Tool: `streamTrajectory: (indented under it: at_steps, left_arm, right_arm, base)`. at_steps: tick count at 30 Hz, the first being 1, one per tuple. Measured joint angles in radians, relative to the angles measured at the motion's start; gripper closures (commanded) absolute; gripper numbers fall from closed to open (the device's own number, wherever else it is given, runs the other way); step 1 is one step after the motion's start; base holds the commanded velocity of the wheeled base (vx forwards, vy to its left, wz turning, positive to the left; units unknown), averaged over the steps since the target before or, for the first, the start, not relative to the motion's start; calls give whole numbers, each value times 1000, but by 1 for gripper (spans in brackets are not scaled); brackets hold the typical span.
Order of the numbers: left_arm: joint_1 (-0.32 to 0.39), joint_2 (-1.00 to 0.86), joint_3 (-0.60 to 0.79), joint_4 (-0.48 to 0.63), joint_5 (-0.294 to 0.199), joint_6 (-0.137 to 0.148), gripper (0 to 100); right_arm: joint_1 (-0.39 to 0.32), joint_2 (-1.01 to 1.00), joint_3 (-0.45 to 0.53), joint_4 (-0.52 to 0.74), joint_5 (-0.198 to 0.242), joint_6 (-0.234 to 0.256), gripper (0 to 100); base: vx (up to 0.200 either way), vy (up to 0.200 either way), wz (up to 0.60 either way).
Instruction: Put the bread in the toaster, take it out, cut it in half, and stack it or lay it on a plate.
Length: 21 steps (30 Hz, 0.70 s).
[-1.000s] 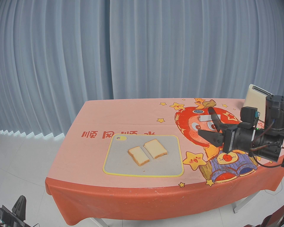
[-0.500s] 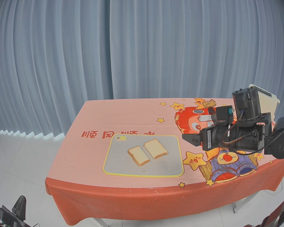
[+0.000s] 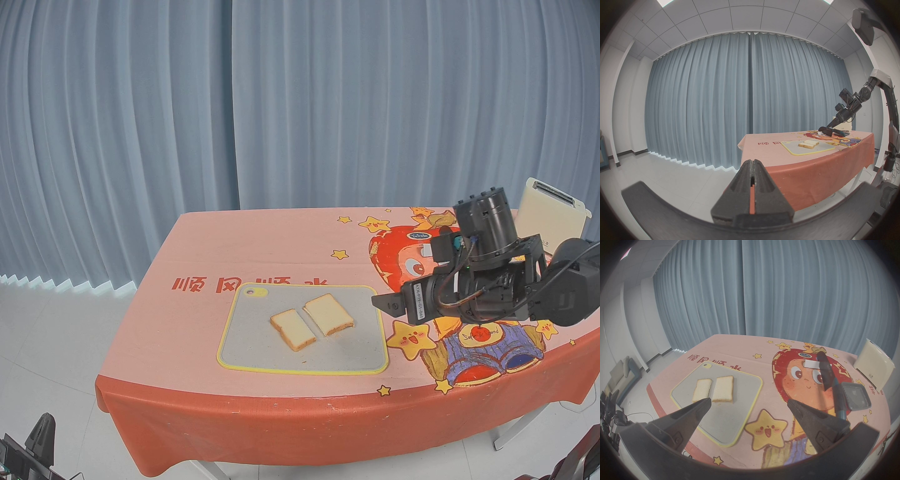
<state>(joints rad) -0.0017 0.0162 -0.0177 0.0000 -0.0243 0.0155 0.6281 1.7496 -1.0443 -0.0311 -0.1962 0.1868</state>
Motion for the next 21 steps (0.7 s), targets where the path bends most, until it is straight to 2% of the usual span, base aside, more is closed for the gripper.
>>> streamTrajectory:
  at_steps: [6, 18, 21]
  left_arm:
    - [0, 0, 0, 0, 0, 0, 100]
    - [1, 0, 0, 0, 0, 0, 100]
    - [1, 0, 0, 0, 0, 0, 100]
  right_arm:
    - [30, 90, -52, -6, -21, -8, 0]
    - [45, 251, -177, -1, -119, -14, 0]
    - [45, 283, -196, 0, -129, -15, 0]
  base:
    - [0, 0, 0]
    - [0, 0, 0]
    - [0, 0, 0]
